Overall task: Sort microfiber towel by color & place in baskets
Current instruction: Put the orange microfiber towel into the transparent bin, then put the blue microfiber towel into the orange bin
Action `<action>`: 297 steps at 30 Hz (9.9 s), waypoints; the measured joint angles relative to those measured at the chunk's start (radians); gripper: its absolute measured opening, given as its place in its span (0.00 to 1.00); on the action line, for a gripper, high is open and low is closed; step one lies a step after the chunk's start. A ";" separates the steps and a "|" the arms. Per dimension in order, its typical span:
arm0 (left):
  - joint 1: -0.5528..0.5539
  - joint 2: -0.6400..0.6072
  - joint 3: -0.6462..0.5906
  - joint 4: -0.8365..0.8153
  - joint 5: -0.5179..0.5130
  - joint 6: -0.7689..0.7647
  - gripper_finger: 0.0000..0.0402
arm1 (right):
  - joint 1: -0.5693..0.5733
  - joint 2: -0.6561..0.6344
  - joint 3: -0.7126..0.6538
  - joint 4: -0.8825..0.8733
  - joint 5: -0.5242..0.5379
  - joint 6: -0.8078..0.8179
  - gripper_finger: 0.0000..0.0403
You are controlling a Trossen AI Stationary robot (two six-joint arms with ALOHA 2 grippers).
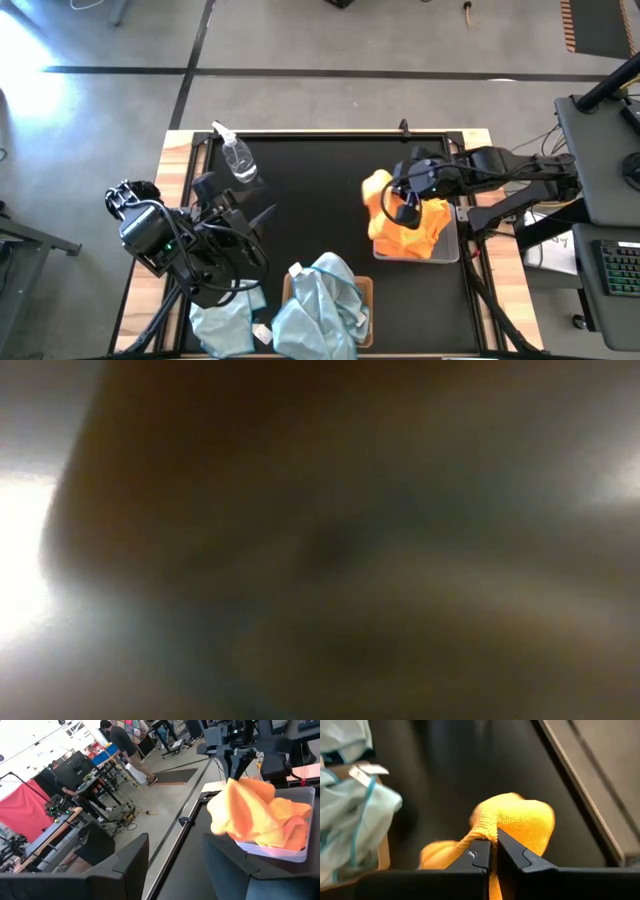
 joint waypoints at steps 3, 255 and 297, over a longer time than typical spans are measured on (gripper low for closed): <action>0.000 -0.002 0.000 0.000 0.000 0.004 0.42 | 0.000 -0.017 0.000 -0.082 -0.004 0.058 0.02; -0.182 -0.066 -0.339 0.475 0.657 -0.346 0.04 | 0.000 -0.033 -0.073 0.399 -0.265 -0.064 0.15; 0.032 -0.018 -0.333 0.537 0.819 -0.057 0.06 | 0.000 -0.033 -0.073 0.305 -0.266 -0.062 0.15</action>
